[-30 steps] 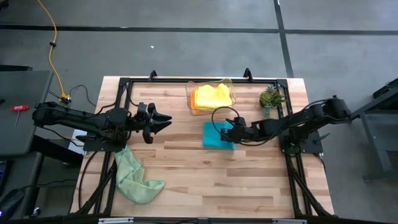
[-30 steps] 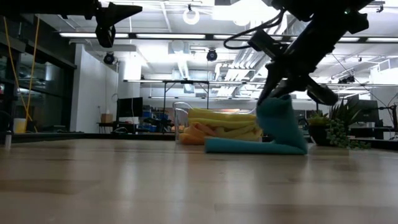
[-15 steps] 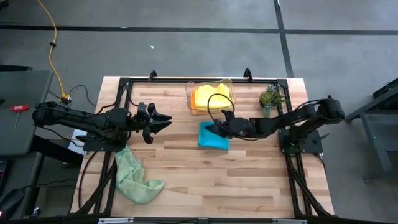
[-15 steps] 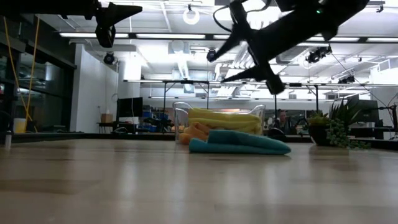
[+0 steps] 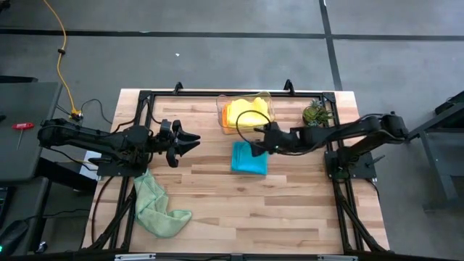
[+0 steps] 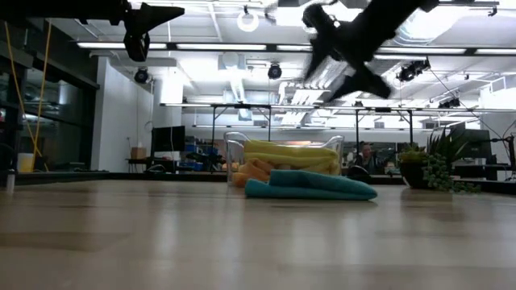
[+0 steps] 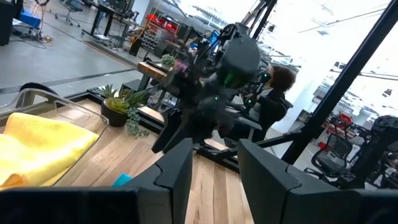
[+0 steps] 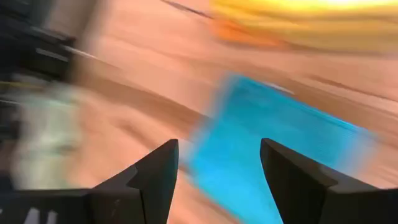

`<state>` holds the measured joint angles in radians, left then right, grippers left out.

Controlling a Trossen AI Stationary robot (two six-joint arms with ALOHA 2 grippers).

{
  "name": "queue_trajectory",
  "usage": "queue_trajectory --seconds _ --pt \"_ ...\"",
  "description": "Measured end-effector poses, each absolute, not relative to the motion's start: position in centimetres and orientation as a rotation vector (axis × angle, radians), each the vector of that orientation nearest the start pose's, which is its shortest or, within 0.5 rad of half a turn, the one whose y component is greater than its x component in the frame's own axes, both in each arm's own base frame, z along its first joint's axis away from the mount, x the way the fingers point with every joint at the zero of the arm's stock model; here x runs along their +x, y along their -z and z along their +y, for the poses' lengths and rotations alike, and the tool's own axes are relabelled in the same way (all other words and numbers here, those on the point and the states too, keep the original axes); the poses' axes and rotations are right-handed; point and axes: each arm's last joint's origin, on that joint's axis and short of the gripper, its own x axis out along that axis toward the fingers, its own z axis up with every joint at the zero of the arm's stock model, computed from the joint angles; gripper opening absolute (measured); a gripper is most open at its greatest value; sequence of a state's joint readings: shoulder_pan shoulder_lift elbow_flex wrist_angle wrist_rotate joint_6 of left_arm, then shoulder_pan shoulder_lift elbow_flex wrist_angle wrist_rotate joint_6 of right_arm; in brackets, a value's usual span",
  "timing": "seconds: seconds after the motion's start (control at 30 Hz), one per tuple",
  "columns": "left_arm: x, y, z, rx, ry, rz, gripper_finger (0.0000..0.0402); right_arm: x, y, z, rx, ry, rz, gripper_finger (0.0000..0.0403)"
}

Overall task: Fold microfiber towels
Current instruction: Put the blue microfiber towel into the transparent bin

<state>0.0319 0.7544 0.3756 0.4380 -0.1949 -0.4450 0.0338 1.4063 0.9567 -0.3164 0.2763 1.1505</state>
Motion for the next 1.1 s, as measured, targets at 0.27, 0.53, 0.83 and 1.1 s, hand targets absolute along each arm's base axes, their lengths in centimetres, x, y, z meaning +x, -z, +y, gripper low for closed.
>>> queue_trajectory --seconds 0.27,0.53,0.83,1.1 --pt "17.3 -25.5 1.1 -0.445 -0.209 -0.112 0.0118 26.2 -21.6 0.4 1.005 0.898 0.843 0.022" --pt "17.3 -25.6 1.1 -0.446 -0.208 -0.116 0.0118 25.4 -17.8 0.4 1.158 0.913 0.753 0.022" --pt "17.3 -25.6 1.1 -0.446 -0.215 -0.118 0.0118 26.2 -15.5 0.5 1.157 0.924 0.793 0.022" --pt "17.3 -25.6 1.1 -0.472 -0.214 -0.12 0.0118 28.2 -14.3 0.6 1.137 0.952 0.833 0.022"
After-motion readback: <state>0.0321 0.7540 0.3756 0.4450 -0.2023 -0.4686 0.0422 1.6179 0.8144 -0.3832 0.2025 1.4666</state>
